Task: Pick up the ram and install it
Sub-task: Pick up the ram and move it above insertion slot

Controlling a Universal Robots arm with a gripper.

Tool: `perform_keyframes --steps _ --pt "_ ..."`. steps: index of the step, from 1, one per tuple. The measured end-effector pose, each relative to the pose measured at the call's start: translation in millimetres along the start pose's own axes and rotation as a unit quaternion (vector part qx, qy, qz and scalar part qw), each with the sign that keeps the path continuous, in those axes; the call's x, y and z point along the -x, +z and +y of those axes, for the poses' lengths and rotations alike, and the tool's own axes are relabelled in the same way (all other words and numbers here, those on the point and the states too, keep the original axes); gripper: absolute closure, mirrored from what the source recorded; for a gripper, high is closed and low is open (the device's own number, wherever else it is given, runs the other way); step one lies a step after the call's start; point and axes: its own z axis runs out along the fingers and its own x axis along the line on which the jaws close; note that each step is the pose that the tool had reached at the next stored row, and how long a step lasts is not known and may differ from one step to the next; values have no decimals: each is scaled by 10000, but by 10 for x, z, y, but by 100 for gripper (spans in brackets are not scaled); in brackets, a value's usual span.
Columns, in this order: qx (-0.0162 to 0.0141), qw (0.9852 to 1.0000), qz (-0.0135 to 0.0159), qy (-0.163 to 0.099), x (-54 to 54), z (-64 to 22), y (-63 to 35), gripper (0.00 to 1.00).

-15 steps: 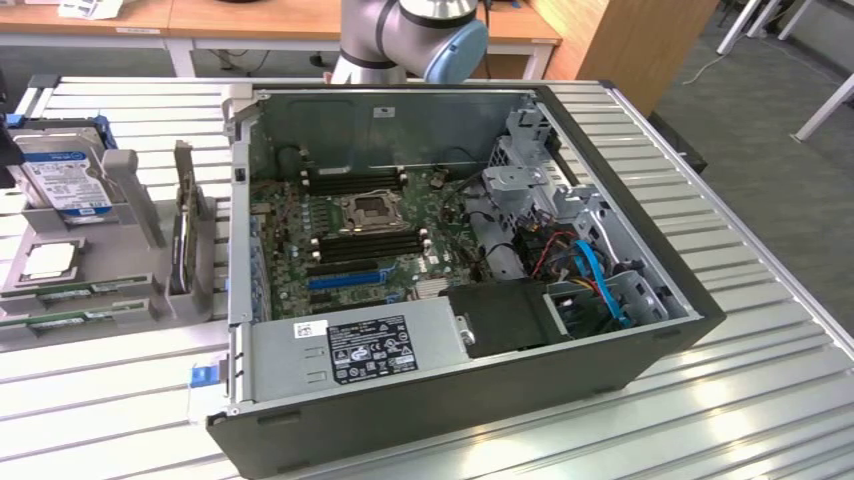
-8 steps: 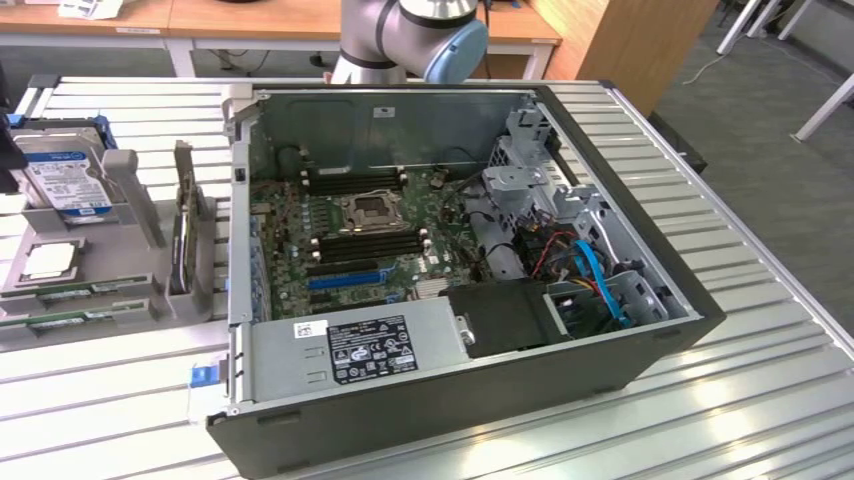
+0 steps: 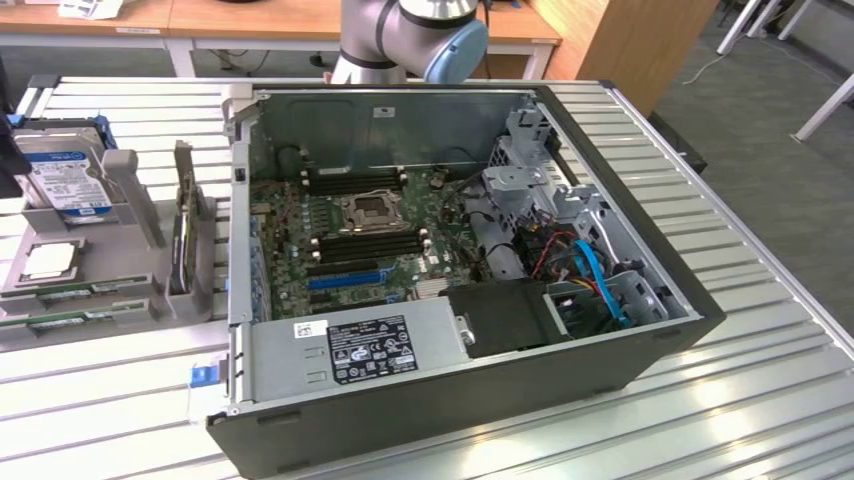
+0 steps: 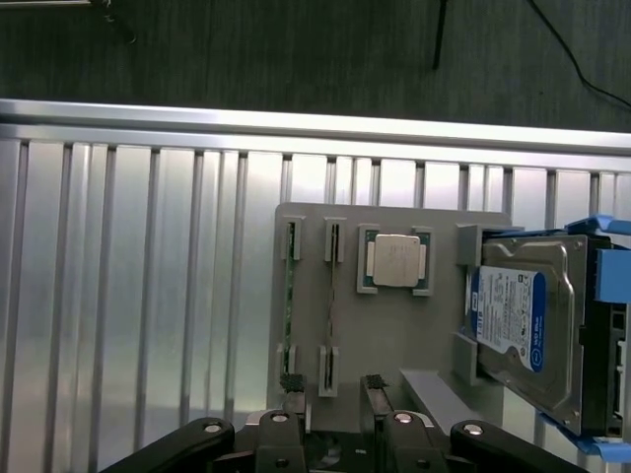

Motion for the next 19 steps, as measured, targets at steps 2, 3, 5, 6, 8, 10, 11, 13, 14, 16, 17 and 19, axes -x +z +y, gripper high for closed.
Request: perform_keyframes --steps 2,3,5,6,8,10,11,13,14,16,17,19 --pt "0 10000 0 0 0 0 15 65" --pt "0 10000 0 0 0 -1 23 65" --pt "0 10000 0 0 0 -1 38 65" --pt "0 10000 0 0 0 -2 47 65" --pt "0 10000 0 0 1 -2 62 65" --pt "0 10000 0 0 1 -2 78 65" --pt "0 10000 0 0 1 -3 86 65" --pt "0 10000 0 0 1 -3 103 65" --pt "0 10000 0 0 1 -3 112 65" --pt "0 10000 0 0 1 -4 129 65" --pt "0 10000 0 0 1 -4 138 65" --pt "0 10000 0 0 1 -5 157 65"
